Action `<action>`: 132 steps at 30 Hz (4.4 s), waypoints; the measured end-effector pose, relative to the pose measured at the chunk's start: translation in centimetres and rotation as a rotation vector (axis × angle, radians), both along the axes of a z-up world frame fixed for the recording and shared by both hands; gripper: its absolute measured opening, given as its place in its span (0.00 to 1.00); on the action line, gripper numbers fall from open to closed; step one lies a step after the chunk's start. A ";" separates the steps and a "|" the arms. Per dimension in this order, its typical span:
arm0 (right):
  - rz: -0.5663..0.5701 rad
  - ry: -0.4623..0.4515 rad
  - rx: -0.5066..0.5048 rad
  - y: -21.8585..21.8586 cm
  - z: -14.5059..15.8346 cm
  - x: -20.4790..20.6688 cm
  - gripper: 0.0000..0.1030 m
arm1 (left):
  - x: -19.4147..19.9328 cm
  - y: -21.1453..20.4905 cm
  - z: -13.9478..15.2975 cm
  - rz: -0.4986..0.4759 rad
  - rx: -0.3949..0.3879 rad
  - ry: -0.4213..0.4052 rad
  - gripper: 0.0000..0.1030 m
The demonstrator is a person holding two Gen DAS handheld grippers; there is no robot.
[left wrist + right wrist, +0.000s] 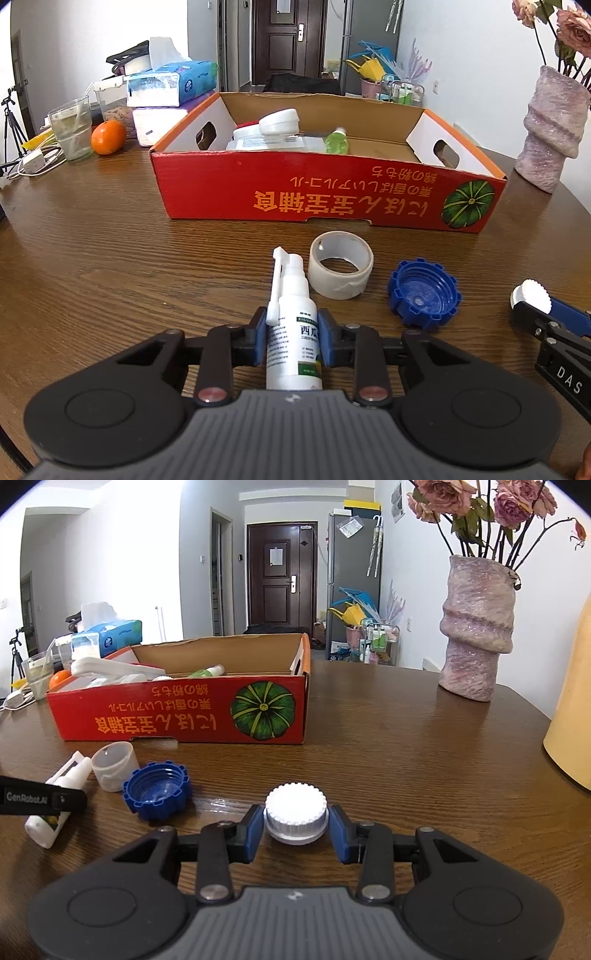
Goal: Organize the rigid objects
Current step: 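Lift the white spray bottle and ridged cap toward the red box with both grippers, then lower both items into the red box and open both grippers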
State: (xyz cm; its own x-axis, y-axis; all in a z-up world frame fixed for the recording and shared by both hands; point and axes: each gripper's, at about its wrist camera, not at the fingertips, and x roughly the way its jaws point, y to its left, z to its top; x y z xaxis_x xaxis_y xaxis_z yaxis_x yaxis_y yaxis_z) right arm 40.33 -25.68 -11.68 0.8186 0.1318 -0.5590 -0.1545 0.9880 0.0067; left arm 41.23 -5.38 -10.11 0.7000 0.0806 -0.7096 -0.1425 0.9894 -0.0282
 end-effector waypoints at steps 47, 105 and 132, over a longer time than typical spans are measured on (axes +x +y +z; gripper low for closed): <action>-0.014 -0.286 0.076 5.4 6.4 -4.7 0.36 | -2.6 0.2 8.8 -0.088 -0.052 -0.236 0.28; 0.023 -0.325 0.110 7.4 6.9 11.2 0.37 | 13.7 3.6 10.1 0.010 -0.050 -0.307 0.28; 0.033 -0.231 0.071 8.7 5.5 17.1 0.38 | 18.8 4.5 8.4 0.078 0.014 -0.240 0.83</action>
State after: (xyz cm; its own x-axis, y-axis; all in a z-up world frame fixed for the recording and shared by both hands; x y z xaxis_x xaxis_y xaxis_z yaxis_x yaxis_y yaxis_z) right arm 57.39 -16.98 -6.20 0.9185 0.1924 -0.3456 -0.1918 0.9808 0.0363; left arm 60.05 -0.85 -1.69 0.8394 0.1497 -0.5225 -0.2093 0.9762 -0.0565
